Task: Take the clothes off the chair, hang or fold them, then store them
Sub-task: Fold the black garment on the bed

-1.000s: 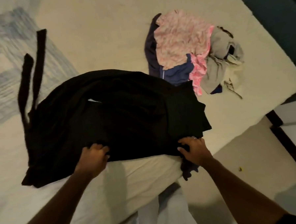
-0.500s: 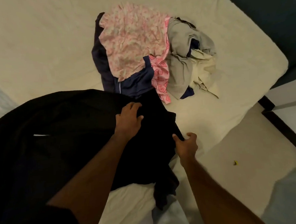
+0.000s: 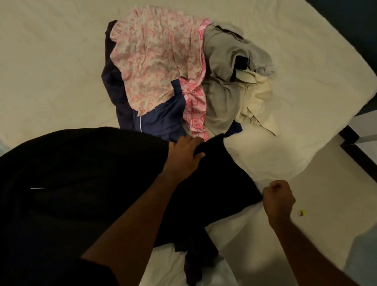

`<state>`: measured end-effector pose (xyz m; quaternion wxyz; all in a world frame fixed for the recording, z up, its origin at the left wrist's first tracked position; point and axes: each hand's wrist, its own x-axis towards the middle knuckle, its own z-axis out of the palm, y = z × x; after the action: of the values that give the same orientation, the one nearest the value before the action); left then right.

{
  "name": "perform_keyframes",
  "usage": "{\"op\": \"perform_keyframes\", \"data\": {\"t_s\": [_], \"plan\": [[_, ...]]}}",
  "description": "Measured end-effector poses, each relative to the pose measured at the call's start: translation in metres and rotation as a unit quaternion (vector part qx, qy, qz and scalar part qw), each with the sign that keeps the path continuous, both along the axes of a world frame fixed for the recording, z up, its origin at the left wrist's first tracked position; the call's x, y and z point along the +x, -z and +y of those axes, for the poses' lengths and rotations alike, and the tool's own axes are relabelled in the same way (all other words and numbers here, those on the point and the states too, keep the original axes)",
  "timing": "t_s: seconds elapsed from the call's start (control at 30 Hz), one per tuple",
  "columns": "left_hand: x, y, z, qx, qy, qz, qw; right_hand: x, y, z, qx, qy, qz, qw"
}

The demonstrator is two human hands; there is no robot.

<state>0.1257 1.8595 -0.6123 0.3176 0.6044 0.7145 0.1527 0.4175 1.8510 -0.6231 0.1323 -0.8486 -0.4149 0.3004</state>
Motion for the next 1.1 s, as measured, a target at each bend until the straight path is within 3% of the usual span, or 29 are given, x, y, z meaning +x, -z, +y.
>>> {"op": "perform_keyframes", "data": {"t_s": [0.1, 0.17, 0.3, 0.47, 0.57, 0.63, 0.7, 0.77, 0.8, 0.87, 1.03, 1.1], "plan": [[-0.011, 0.002, -0.007, -0.002, -0.060, -0.064, 0.996, -0.019, 0.001, 0.012, 0.055, -0.105, -0.047, 0.992], [-0.036, 0.002, -0.018, 0.014, -0.111, -0.078, 0.991, -0.056, 0.004, 0.023, 0.129, -0.232, -0.044, 0.963], [-0.108, 0.005, -0.054, 0.056, -0.191, 0.027, 0.980, -0.162, 0.003, 0.046, 0.201, -0.444, 0.053, 0.872], [-0.209, 0.004, -0.100, 0.025, -0.237, 0.112, 0.965, -0.263, 0.010, 0.074, 0.115, -0.560, 0.062, 0.818], [-0.247, 0.001, -0.107, -0.008, -0.218, 0.126, 0.968, -0.289, 0.006, 0.085, 0.010, -0.612, -0.057, 0.789], [-0.269, -0.001, -0.106, -0.027, -0.194, 0.127, 0.972, -0.299, 0.006, 0.084, -0.009, -0.618, -0.125, 0.776], [-0.275, -0.003, -0.097, -0.047, -0.143, 0.120, 0.981, -0.295, 0.000, 0.084, 0.045, -0.615, -0.049, 0.786], [-0.286, -0.005, -0.084, -0.058, -0.091, 0.099, 0.989, -0.305, -0.013, 0.085, 0.087, -0.591, 0.136, 0.790], [-0.290, -0.006, -0.076, -0.061, -0.074, 0.086, 0.992, -0.314, -0.023, 0.087, 0.081, -0.565, 0.226, 0.789], [-0.294, -0.008, -0.058, -0.067, -0.061, 0.060, 0.994, -0.336, -0.044, 0.095, 0.028, -0.535, 0.324, 0.780], [-0.302, -0.010, -0.024, -0.119, -0.030, 0.026, 0.992, -0.361, -0.069, 0.122, -0.079, -0.559, 0.358, 0.744], [-0.300, -0.010, -0.014, -0.101, -0.034, 0.022, 0.994, -0.363, -0.077, 0.133, -0.093, -0.555, 0.372, 0.738]]}}
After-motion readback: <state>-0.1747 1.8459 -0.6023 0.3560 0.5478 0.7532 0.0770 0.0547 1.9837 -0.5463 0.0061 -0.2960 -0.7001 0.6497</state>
